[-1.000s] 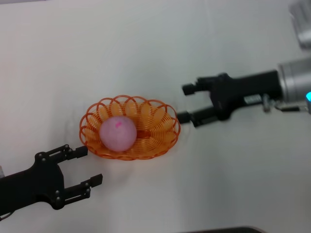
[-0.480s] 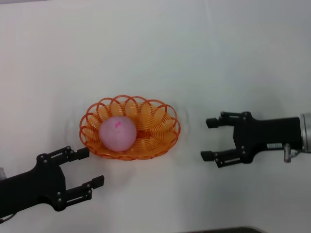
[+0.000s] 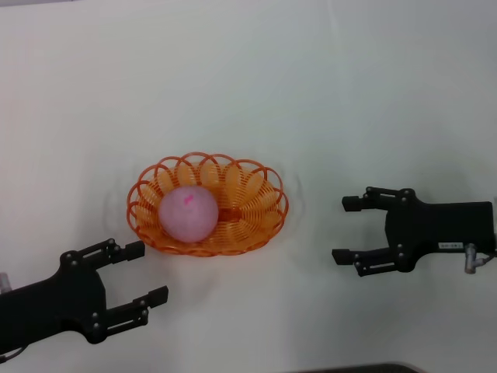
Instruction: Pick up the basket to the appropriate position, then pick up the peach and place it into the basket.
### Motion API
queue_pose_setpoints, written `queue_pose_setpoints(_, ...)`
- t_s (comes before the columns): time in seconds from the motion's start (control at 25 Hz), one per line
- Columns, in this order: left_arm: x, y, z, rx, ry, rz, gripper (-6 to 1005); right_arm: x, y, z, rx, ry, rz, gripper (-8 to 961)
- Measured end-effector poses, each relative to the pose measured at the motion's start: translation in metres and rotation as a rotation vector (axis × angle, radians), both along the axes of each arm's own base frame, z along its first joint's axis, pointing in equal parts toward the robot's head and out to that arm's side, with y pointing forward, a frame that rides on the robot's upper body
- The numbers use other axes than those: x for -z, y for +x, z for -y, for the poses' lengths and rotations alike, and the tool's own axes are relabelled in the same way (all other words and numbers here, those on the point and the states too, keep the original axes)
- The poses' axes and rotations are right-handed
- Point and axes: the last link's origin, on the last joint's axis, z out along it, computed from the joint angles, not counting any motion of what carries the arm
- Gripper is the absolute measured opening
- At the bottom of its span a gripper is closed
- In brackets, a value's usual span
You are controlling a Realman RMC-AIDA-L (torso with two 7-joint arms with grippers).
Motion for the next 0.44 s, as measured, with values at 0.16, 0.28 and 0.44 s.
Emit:
queue_pose_setpoints(0.16,0.0,-0.001,0.001,-0.003,0.0,0.001,735,-0.006,0.001,0.003,0.001,0.009,-0.022,945)
queue_pose_setpoints(0.28,0.0,-0.001,0.001,-0.004,0.0,0.001,735,-0.011,0.002,0.005,-0.006,0.021,-0.036,945)
queue_pose_setpoints(0.44,0.0,-0.001,0.001,-0.004,0.0,0.001,735,-0.015,0.004,0.006,-0.012,0.04,-0.041,945)
